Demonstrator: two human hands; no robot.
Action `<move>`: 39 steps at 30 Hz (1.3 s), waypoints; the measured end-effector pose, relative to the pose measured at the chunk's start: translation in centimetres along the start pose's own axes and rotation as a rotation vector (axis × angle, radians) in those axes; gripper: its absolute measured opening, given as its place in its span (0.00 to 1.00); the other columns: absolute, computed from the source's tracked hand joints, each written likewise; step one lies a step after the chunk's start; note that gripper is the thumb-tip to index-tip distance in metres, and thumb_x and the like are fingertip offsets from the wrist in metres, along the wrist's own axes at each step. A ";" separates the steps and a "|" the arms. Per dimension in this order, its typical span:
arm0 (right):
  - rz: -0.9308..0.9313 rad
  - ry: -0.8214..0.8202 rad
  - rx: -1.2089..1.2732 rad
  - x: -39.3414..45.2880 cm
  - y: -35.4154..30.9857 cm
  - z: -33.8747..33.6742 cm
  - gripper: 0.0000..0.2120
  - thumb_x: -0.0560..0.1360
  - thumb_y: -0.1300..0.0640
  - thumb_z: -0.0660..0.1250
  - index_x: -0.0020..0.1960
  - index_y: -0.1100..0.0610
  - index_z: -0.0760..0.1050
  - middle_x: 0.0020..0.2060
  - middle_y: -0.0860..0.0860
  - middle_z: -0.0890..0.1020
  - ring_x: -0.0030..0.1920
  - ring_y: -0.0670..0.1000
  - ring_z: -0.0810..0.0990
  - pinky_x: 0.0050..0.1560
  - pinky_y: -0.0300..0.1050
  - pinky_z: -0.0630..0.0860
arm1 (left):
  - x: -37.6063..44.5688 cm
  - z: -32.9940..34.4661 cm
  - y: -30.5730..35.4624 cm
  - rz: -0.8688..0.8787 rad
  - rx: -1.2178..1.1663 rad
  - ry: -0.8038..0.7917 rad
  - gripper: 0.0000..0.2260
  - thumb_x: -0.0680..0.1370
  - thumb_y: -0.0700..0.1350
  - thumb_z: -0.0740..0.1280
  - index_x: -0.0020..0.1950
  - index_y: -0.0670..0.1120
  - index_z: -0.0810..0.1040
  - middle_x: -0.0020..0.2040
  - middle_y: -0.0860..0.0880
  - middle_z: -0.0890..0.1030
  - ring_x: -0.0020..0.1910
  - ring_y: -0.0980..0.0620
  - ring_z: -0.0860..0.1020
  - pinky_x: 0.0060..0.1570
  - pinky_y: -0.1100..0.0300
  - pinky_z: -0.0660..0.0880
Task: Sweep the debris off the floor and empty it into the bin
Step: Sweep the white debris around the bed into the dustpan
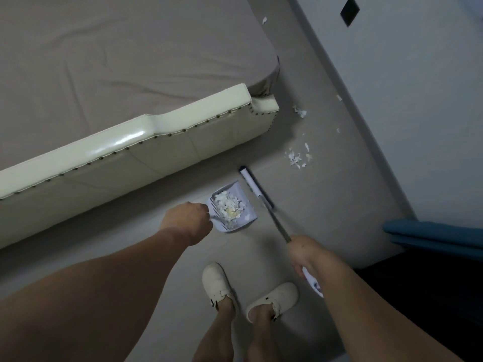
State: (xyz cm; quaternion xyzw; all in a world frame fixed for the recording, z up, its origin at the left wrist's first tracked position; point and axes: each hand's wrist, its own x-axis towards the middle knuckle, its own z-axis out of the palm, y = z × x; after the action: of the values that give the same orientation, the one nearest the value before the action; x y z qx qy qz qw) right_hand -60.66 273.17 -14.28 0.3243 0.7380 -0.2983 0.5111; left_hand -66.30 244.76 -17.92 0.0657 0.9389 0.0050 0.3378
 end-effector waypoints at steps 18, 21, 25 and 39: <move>0.017 -0.077 0.090 0.5 3.0 1.9 0.21 0.79 0.61 0.55 0.70 0.63 0.70 0.32 0.52 0.71 0.27 0.51 0.71 0.28 0.40 0.72 | -2.7 1.3 -2.5 -0.009 0.057 -0.034 0.09 0.77 0.56 0.61 0.52 0.56 0.78 0.42 0.52 0.78 0.41 0.47 0.78 0.36 0.58 0.71; 0.050 -0.174 0.145 -0.3 3.1 3.6 0.27 0.79 0.65 0.54 0.77 0.54 0.61 0.30 0.57 0.72 0.25 0.52 0.68 0.27 0.39 0.66 | -2.8 1.3 -1.9 -0.008 0.050 -0.042 0.10 0.77 0.55 0.61 0.52 0.55 0.78 0.41 0.51 0.77 0.40 0.47 0.78 0.36 0.57 0.72; 0.018 -0.099 0.301 -2.8 5.4 1.9 0.26 0.79 0.62 0.52 0.75 0.48 0.65 0.28 0.58 0.73 0.20 0.51 0.66 0.24 0.38 0.65 | -3.1 0.7 -1.3 -0.006 0.082 -0.041 0.10 0.78 0.55 0.61 0.53 0.54 0.79 0.41 0.52 0.77 0.39 0.48 0.77 0.34 0.58 0.70; 0.084 0.094 0.796 -2.1 7.0 -10.9 0.11 0.83 0.55 0.52 0.58 0.48 0.72 0.25 0.53 0.69 0.21 0.49 0.64 0.24 0.38 0.64 | -3.3 -1.8 3.5 -0.032 -0.022 0.086 0.11 0.77 0.55 0.59 0.48 0.55 0.79 0.40 0.53 0.80 0.40 0.48 0.79 0.37 0.57 0.76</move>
State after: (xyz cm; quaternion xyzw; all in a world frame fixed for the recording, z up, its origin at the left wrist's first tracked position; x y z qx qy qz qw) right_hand -60.68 285.51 -9.81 0.5400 0.5735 -0.5244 0.3232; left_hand -64.54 247.85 -14.25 0.0467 0.9534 0.0129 0.2977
